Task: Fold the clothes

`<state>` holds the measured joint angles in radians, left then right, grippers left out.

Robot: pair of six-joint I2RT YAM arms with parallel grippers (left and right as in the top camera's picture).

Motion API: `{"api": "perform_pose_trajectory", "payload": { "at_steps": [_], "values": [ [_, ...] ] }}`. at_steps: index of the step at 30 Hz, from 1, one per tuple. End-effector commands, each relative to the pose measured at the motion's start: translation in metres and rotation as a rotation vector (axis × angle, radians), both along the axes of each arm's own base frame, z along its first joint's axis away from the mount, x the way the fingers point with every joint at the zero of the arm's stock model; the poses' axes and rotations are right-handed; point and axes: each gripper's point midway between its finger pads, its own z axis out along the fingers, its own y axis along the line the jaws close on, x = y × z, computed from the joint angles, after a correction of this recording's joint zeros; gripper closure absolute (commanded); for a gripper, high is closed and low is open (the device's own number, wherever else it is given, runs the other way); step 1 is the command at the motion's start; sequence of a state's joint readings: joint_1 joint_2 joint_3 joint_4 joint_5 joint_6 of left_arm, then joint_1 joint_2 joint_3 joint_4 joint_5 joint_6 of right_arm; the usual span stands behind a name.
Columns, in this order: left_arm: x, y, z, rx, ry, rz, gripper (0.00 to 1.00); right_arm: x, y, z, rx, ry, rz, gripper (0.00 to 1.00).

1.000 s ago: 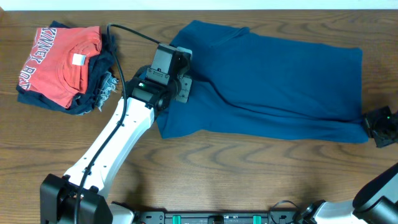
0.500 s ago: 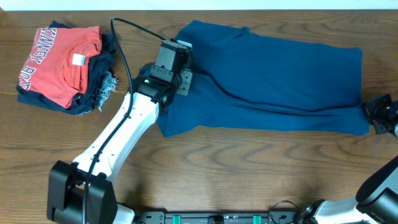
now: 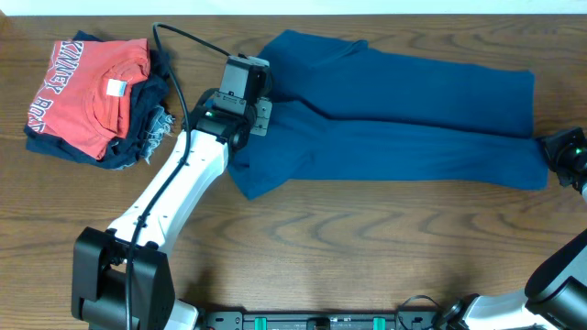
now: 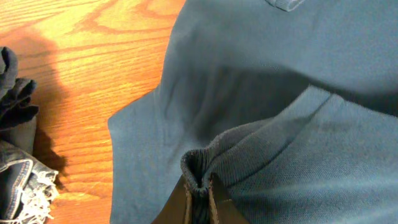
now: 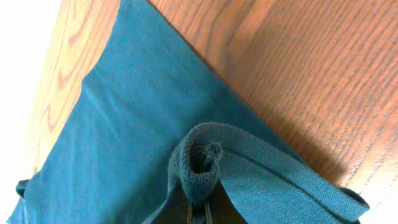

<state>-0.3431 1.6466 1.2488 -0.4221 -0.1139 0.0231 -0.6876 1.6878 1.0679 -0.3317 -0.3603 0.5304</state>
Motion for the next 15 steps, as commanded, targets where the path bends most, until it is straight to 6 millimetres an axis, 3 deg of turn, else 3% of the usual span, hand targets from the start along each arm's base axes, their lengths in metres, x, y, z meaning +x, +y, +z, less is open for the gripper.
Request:
{"api": "perform_pose_trajectory", "payload": {
  "at_steps": [1,8,15],
  "values": [
    [0.006,0.006,0.005,0.018,-0.019,0.024,0.94,0.006,0.004,0.005,-0.013,-0.016,0.043,0.96],
    [0.008,0.003,0.002,0.007,-0.015,0.015,0.94,0.006,0.005,0.002,-0.018,-0.003,0.042,0.94],
    [0.018,-0.01,-0.016,-0.027,-0.001,-0.015,0.94,0.012,0.008,-0.017,-0.002,0.015,0.057,0.88]
  ]
}}
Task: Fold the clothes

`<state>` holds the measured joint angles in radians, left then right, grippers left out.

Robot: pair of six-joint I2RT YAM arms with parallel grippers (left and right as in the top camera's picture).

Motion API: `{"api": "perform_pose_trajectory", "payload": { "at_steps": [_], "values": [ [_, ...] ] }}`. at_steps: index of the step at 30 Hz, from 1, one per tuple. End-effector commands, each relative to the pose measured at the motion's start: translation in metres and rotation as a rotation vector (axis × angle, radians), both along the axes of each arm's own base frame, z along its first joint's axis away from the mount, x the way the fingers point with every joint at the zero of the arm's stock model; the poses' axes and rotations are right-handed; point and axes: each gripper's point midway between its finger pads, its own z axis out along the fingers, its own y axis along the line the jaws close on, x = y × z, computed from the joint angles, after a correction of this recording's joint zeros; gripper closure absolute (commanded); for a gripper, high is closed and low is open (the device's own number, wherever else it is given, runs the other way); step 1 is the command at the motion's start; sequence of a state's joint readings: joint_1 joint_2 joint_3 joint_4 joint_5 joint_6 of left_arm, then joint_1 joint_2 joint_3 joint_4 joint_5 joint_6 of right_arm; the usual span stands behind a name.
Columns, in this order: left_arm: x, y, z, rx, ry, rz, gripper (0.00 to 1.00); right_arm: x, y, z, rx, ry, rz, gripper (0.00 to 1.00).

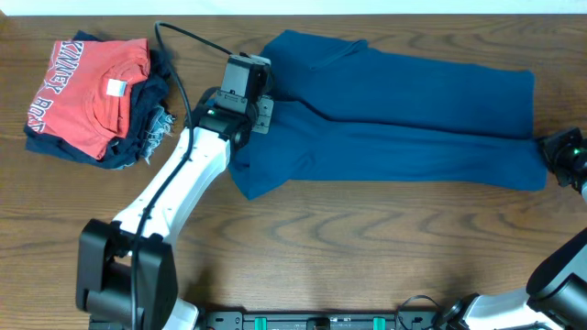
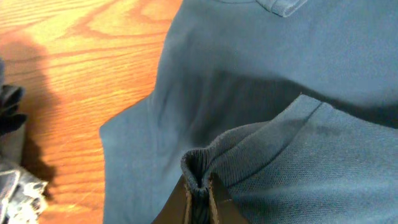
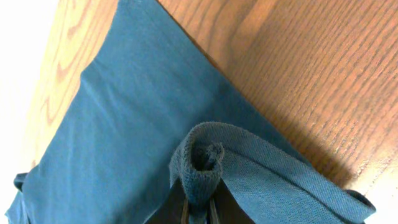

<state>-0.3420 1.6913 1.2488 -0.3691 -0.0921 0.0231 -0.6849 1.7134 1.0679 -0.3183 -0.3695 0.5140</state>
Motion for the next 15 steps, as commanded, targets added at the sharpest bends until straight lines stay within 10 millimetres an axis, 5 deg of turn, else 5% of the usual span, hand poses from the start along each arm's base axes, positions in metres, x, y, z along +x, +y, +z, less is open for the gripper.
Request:
{"api": "perform_pose_trajectory", "payload": {
  "at_steps": [1,4,6,9,15],
  "values": [
    [0.011,-0.004,-0.008,-0.009,-0.002,-0.002,0.93,0.012,0.006,-0.012,-0.008,0.008,0.039,0.82],
    [0.019,-0.004,-0.014,-0.01,-0.014,0.002,0.64,0.013,0.006,-0.021,0.003,0.02,0.04,0.52],
    [0.022,0.0,-0.015,-0.007,-0.018,0.011,0.42,0.012,0.005,-0.023,-0.009,0.024,0.057,0.44],
    [0.02,0.008,-0.011,0.002,-0.016,0.03,0.31,0.009,0.005,-0.018,-0.057,0.023,0.123,0.34],
    [-0.007,0.013,0.0,-0.005,0.053,0.014,0.3,-0.003,0.015,0.018,-0.016,-0.049,0.163,0.3]
  ]
}}
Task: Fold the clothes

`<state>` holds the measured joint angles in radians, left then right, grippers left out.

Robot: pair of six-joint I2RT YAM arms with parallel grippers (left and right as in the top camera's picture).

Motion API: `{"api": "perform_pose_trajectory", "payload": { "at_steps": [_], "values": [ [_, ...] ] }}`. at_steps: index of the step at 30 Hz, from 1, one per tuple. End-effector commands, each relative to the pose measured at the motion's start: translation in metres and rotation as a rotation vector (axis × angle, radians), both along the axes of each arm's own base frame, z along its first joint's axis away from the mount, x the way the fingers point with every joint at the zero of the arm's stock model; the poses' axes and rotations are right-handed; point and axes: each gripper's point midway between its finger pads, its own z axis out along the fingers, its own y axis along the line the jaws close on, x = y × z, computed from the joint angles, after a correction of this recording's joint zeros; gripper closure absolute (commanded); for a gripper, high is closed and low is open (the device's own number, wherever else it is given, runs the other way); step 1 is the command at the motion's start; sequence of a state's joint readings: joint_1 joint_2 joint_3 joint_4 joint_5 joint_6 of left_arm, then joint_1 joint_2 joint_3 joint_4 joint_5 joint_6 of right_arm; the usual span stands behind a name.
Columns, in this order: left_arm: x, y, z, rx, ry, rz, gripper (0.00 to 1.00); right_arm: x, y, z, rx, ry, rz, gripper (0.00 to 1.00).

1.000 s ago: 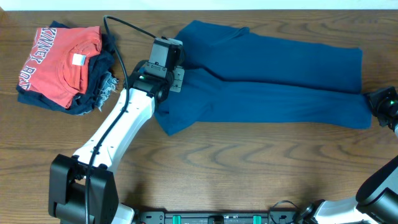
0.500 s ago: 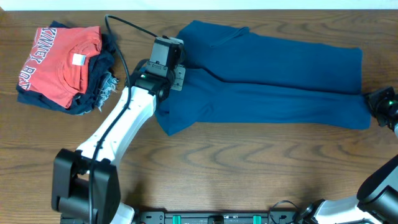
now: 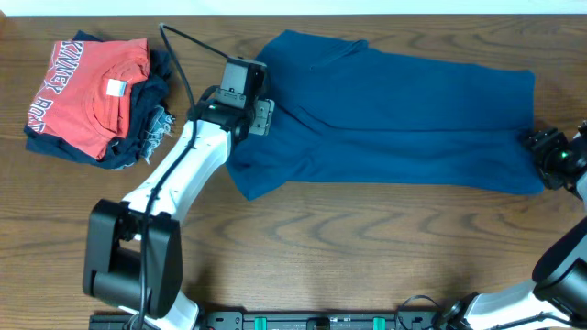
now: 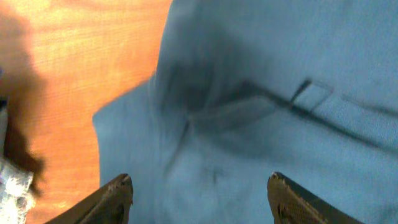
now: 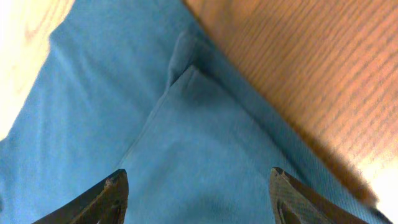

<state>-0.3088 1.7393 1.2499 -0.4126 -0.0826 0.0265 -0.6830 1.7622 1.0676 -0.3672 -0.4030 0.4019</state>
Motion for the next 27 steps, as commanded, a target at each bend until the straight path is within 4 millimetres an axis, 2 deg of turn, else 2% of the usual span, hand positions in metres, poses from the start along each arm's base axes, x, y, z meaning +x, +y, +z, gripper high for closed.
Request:
{"api": "perform_pose_trajectory", "payload": {
  "at_steps": [1,5,9,11,15,21,24,27],
  "values": [
    [-0.008,-0.002,0.024,-0.026,-0.012,-0.013,0.3,0.002,0.008,0.05,-0.007,-0.127,0.067,0.31],
    [-0.028,0.001,0.001,-0.012,0.108,-0.009,0.3,-0.006,0.036,0.072,0.048,-0.142,0.116,0.37],
    [-0.039,-0.009,-0.025,-0.055,0.21,-0.039,0.32,-0.016,0.065,0.07,0.089,-0.08,0.168,0.48],
    [-0.034,-0.01,-0.036,-0.052,0.217,-0.038,0.32,-0.02,0.075,0.064,0.097,-0.04,0.193,0.52],
    [-0.013,-0.01,-0.048,-0.062,0.17,-0.034,0.32,-0.027,0.081,0.055,0.072,0.033,0.196,0.58],
    [0.008,0.001,-0.073,-0.072,0.15,0.003,0.41,-0.031,0.084,0.052,0.066,0.061,0.206,0.59],
    [0.014,0.001,-0.076,-0.077,0.136,0.007,0.45,-0.031,0.084,0.052,0.065,0.062,0.205,0.59],
    [0.018,-0.008,-0.072,-0.123,0.119,-0.02,0.52,-0.031,0.084,0.052,0.064,0.062,0.205,0.6]
  ]
}}
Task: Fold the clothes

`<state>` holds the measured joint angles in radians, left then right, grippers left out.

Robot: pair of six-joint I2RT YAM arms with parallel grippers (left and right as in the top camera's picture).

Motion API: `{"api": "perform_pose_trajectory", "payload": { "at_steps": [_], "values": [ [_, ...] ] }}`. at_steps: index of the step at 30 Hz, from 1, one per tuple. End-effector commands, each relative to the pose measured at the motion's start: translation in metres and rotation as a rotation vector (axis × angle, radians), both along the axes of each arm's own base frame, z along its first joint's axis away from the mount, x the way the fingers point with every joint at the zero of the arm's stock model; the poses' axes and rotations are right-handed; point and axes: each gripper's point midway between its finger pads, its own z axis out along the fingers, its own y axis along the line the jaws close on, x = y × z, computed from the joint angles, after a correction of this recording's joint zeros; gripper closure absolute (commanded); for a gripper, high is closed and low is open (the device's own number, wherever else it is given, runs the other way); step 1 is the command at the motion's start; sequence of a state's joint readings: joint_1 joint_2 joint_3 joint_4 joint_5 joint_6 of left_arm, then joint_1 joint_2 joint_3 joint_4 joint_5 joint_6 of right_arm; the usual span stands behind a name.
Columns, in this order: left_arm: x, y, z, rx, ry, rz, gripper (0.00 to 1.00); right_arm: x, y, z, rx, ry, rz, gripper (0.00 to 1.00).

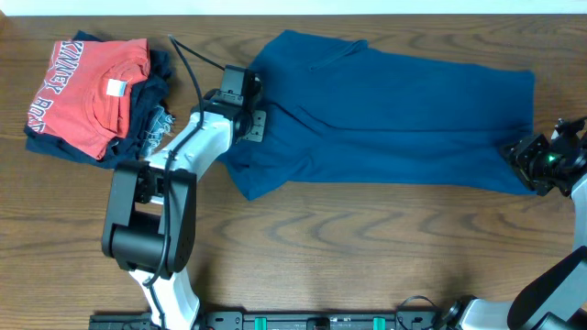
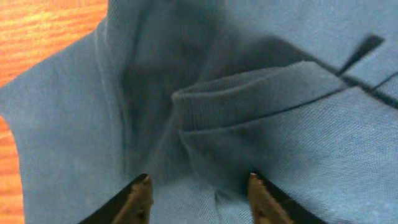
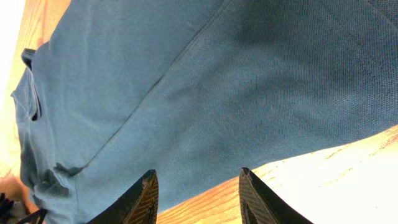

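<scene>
A blue shirt [image 1: 394, 110] lies spread flat across the table, folded lengthwise, its sleeve end to the left. My left gripper [image 1: 244, 103] sits over that left end, open; in the left wrist view the left gripper [image 2: 199, 186] hangs low over the cloth, a ribbed cuff [image 2: 249, 93] just ahead of the fingers [image 2: 140, 194]. My right gripper [image 1: 532, 160] is at the shirt's lower right corner, open; in the right wrist view the right gripper [image 3: 198, 186] straddles the blue shirt's [image 3: 186, 81] edge and bare wood, with nothing between the fingers [image 3: 148, 194].
A pile of folded clothes stands at the far left: a red shirt [image 1: 87, 87] on top of dark blue and frayed denim pieces [image 1: 151, 128]. The wooden table [image 1: 367, 247] reaches its far edge just behind the blue shirt.
Both grippers stay open. The left one now sits lower and closer over the cuff. The right one has shifted a little left along the shirt's lower right corner and turned.
At first both grippers were shut on pinched folds of the blue shirt, the left on its ribbed cuff, the right on the right-hand hem. Half a second later they still held. Then both were open with the cloth lying flat, as it lies now.
</scene>
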<state>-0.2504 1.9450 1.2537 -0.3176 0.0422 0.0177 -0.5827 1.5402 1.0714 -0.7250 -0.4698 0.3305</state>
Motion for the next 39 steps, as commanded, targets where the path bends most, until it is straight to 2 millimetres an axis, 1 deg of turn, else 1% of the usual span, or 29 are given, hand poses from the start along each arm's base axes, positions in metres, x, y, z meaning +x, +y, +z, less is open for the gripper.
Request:
{"api": "perform_pose_trajectory", "payload": {
  "at_steps": [1,2,7,9,10,11,16,17,19,22,23,24,26,28,29,33,36,38,39],
  "values": [
    [0.006,-0.013,0.005,-0.063,-0.016,-0.028,0.53,0.002,0.0,0.002,-0.022,-0.004,0.018,0.6],
    [0.006,-0.016,0.006,-0.078,-0.018,-0.035,0.55,0.002,0.0,0.002,-0.023,-0.004,0.018,0.6],
    [0.007,-0.016,0.007,-0.08,-0.025,-0.036,0.66,0.001,-0.003,0.001,-0.037,0.006,0.011,0.62],
    [0.007,-0.016,0.007,-0.079,-0.025,-0.035,0.65,0.0,-0.004,0.0,-0.042,0.01,0.009,0.62],
    [0.007,-0.016,0.006,-0.078,-0.023,-0.035,0.57,0.0,-0.004,0.0,-0.042,0.01,0.009,0.62],
    [0.007,-0.016,0.005,-0.078,-0.02,-0.035,0.53,0.0,-0.004,0.0,-0.042,0.01,0.009,0.62],
    [0.005,-0.016,-0.005,-0.081,0.004,-0.022,0.53,0.0,-0.004,0.0,-0.041,0.01,0.009,0.63],
    [0.004,-0.016,-0.007,-0.084,0.009,-0.023,0.55,0.0,-0.004,0.0,-0.041,0.01,0.008,0.63],
    [0.004,-0.017,-0.007,-0.088,0.01,-0.025,0.63,0.0,-0.004,0.0,-0.041,0.009,0.008,0.64],
    [0.005,-0.02,-0.006,-0.103,0.006,-0.033,0.81,0.0,-0.004,0.0,-0.038,0.01,0.002,0.65],
    [0.005,-0.021,-0.006,-0.106,0.006,-0.034,0.89,0.001,-0.004,0.0,-0.038,0.009,0.002,0.65],
    [0.005,-0.021,-0.006,-0.106,0.008,-0.034,0.94,0.001,-0.004,0.0,-0.039,0.008,0.002,0.67],
    [0.005,-0.021,-0.005,-0.106,0.007,-0.034,0.94,0.001,-0.004,0.0,-0.039,0.007,0.002,0.67],
    [0.007,-0.021,0.003,-0.109,-0.008,-0.034,0.94,0.001,-0.004,0.0,-0.039,0.008,0.001,0.68],
    [0.009,-0.022,0.011,-0.113,-0.025,-0.036,0.94,0.001,-0.004,0.0,-0.039,0.008,0.001,0.68],
    [0.019,-0.026,0.053,-0.14,-0.117,-0.039,0.94,0.001,-0.005,0.001,-0.04,0.007,0.001,0.68],
    [0.022,-0.029,0.083,-0.162,-0.181,-0.037,0.94,0.002,-0.005,0.001,-0.042,0.003,0.001,0.68],
    [0.022,-0.029,0.093,-0.167,-0.201,-0.039,0.94,0.002,-0.005,0.001,-0.044,0.001,0.001,0.68],
    [0.022,-0.029,0.094,-0.167,-0.203,-0.039,0.94,0.003,-0.006,0.001,-0.045,-0.001,0.001,0.68]
  ]
}}
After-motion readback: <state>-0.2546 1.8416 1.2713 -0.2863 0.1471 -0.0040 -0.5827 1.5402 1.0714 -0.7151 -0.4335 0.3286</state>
